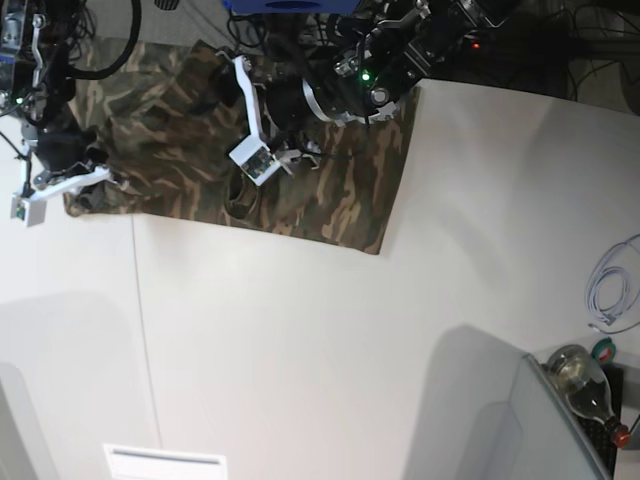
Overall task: Layout the t-shirt on the table in an organized manner, then fold the t-shirt properly
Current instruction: 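Release the left gripper and move it away from the folded shirt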
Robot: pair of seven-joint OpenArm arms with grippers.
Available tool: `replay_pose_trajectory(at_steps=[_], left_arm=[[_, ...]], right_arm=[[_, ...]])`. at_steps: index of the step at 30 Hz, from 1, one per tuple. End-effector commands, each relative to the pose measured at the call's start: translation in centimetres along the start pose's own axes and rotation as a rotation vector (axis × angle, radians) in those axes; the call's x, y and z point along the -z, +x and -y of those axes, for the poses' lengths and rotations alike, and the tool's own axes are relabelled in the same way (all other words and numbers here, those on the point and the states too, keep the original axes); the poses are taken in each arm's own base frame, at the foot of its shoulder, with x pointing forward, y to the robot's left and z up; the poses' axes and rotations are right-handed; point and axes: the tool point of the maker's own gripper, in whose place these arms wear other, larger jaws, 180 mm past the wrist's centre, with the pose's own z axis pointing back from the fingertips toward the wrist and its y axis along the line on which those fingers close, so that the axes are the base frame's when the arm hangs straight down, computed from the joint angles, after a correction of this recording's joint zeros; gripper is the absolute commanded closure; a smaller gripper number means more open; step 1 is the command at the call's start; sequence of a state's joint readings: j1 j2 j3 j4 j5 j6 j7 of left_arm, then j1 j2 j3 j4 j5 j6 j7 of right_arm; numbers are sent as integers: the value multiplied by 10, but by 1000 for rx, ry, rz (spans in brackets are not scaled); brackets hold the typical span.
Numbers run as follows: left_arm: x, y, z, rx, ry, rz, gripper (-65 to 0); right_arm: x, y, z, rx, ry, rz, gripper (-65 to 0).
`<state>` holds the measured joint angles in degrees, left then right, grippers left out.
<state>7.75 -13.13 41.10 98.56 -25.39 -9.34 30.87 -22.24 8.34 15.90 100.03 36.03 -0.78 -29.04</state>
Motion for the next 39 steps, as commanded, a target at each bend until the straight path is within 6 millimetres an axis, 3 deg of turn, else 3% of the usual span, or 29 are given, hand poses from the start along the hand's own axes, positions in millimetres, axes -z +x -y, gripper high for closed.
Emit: replay_pose_trajectory(at_steps=[1,3,5,7,9,14,19,25,28,30,33,39], left_arm=[[-12,16,-14,25,31,49,-418],[-34,10,-36,39,90,40,-411],[-57,3,-66,33,175,28,-346],[-69,-3,-84,10,230,23,-194],[-71,-9,-84,-2,234,13,-12],[-60,-43,-60,-29,177,-103,0],[-34,-70,-39,-50,109,-239,0],[-19,-68,-7,13,8,-255,0],[-17,-67,-5,24,1,-257,0],[-22,-63,-17,11,34,-244,0],[-48,-58,-56,-32,151,-209,0],[-126,-59,-154,-144,474,-152,0]], right_arm=[[-3,17,-7,-15,27,53,-8],[-8,21,-13,-26,41,68,-8],[-13,21,-32,-73,106,71,-8],[-17,23,-47,-110,162,82,-8],[-16,24,-51,-117,172,84,-8],[-16,26,-52,-114,174,89,-8],[-16,27,-51,-113,171,93,-8],[-14,23,-48,-108,165,81,-8],[-14,22,-51,-113,175,76,-8],[-15,22,-54,-116,182,80,-8],[-14,11,-71,-137,229,51,-8],[-16,-23,-154,-293,464,-44,-6]])
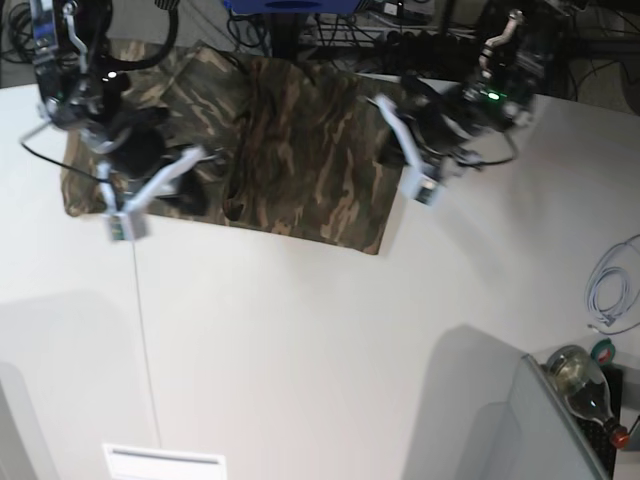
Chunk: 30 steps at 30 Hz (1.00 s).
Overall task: Layout the t-shirt on the table in an organized manner, then fold the t-shirt properly
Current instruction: 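Release the left gripper and move it away from the folded shirt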
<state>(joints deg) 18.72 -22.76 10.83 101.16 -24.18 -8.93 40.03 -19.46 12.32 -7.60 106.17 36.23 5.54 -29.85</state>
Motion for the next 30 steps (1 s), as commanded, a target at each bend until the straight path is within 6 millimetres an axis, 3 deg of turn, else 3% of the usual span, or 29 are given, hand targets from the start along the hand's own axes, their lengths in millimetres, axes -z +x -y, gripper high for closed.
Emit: replay_pose_trajectory(at_steps=[1,5,10,12,15,18,23,27,30], left_arm=[[-8,7,-11,-21,21,35,0],[-40,1,-83,-130,216,69,0],[-73,-2,-134,-236,373,128,0],[-82,-9,-141,-233,386,121,0],[-87,-10,-140,-191,352,123,0],[-88,-22,-141,-202,334,114,0],[-84,-44,-147,-253,325,85,0],[-82,-45,-146,-255,322,81,0],[-83,-42,-146,-248,322,89,0]], right_arm=[[2,18,-13,-42,40,49,-6],[26,14,-64,-109,180,10,-6],[63,-11,-67,-49,181,-78,-6],[71,-23,-61,-19,162,-111,-6],[74,-25,-26,51,64,-111,-6],[72,-22,12,109,-24,-99,-6],[64,-28,58,183,-130,-100,-6],[56,-34,65,205,-150,-96,-6],[42,-9,41,162,-101,-19,-6]])
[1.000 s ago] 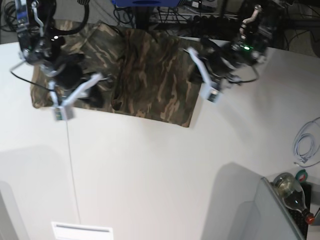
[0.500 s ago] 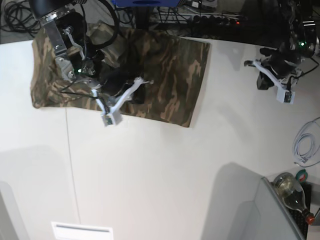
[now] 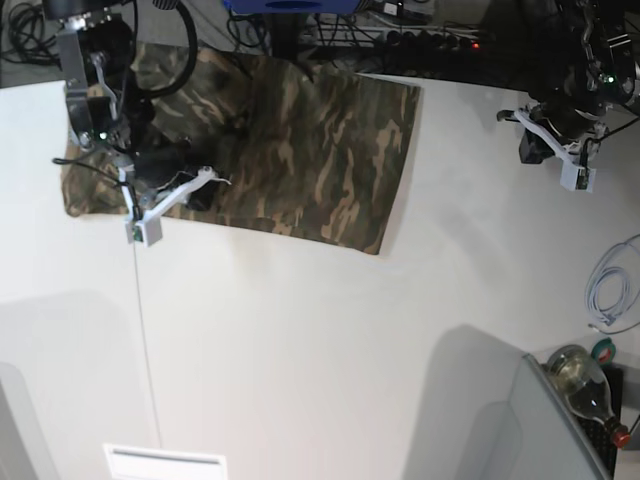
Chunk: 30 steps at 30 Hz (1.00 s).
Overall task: Layout the t-shirt on the table in an organized manner, then fold the t-shirt properly
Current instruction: 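Release the left gripper and move it away from the folded shirt, then grasp the folded edge with the left gripper and drag it to square the fold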
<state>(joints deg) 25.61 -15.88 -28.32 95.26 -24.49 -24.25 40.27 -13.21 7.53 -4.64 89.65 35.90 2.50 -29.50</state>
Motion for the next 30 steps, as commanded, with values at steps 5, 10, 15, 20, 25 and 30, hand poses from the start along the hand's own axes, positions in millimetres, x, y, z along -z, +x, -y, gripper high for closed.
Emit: replay_pose_trajectory(at_steps=[5,10,15,20,25,30], left_arm=[[-3,14,-5,10,6,42,0],[-3,15,-4,13,3,43,0],[-3,14,-6,12,8,40,0],[-1,14,-3,13,-2,39,0],[8,12,35,70,-94,21,0],[15,10,93,132,-233,11,0]], right_arm=[[-25,21,-72,-99,172,73,-6],[9,-25,-64,-86,156,-67,-6],[10,-43,-27,-59,83,-80,-6],[10,-41,-3,-20,24,-79,-6],[-17,-10,-8,-33,38,31,-6],[-74,29,35,-10,-88,188,-20]])
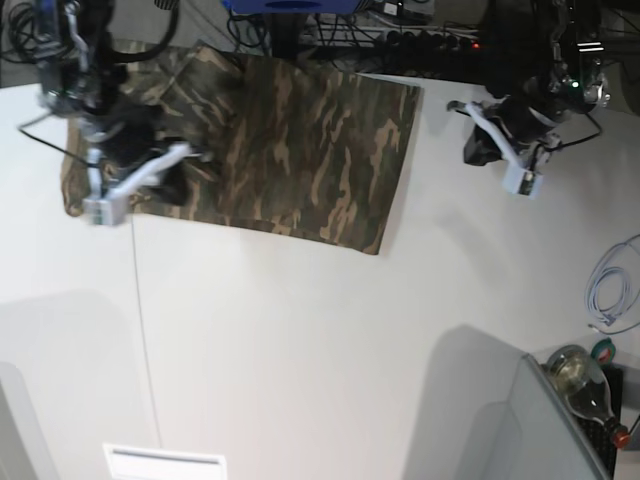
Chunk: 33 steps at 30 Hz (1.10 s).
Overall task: Layout the t-shirt on the table in an organized manner, then fold the t-shirt properly
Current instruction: 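Grasp the folded edge with the left gripper and drag it to square the fold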
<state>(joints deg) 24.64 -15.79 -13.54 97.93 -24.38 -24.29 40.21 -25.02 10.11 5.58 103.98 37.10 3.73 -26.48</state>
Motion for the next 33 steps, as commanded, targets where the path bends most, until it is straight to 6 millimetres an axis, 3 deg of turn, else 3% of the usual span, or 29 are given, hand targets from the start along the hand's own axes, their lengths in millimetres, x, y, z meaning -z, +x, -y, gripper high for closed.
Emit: replay_pose_trajectory(at_steps=[1,3,5,8,11,14,19,24,28,33], left_arm=[[3,20,15,30,-41,51,0],[15,27,44,46,-112,61,0],[26,30,76,66,-190,61,0],[42,31,128,122,-320,39,0],[49,23,179,197,-444,2,0],[53,17,207,230,-474,-31,0],[55,0,230,335,-526,-88,0],[75,-25,228,334,-517,-184,0],[85,-40,227,302,-505,-234,0],[95,-41,235,278,-509,-248,0]], right_arm=[[-10,9,21,11,-59,38,-39],[-24,16,53,71,-135,75,-122],[-35,14,79,161,-178,88,-260],[-46,6,98,243,-134,70,-450],[-57,2,111,208,-63,50,-486],[-67,-2,123,174,-50,40,-486],[-72,-24,143,217,-88,-28,-486],[-59,-46,162,270,-96,-106,-486],[-45,-60,160,269,-69,-178,-488],[-29,-73,143,232,22,-238,-488]])
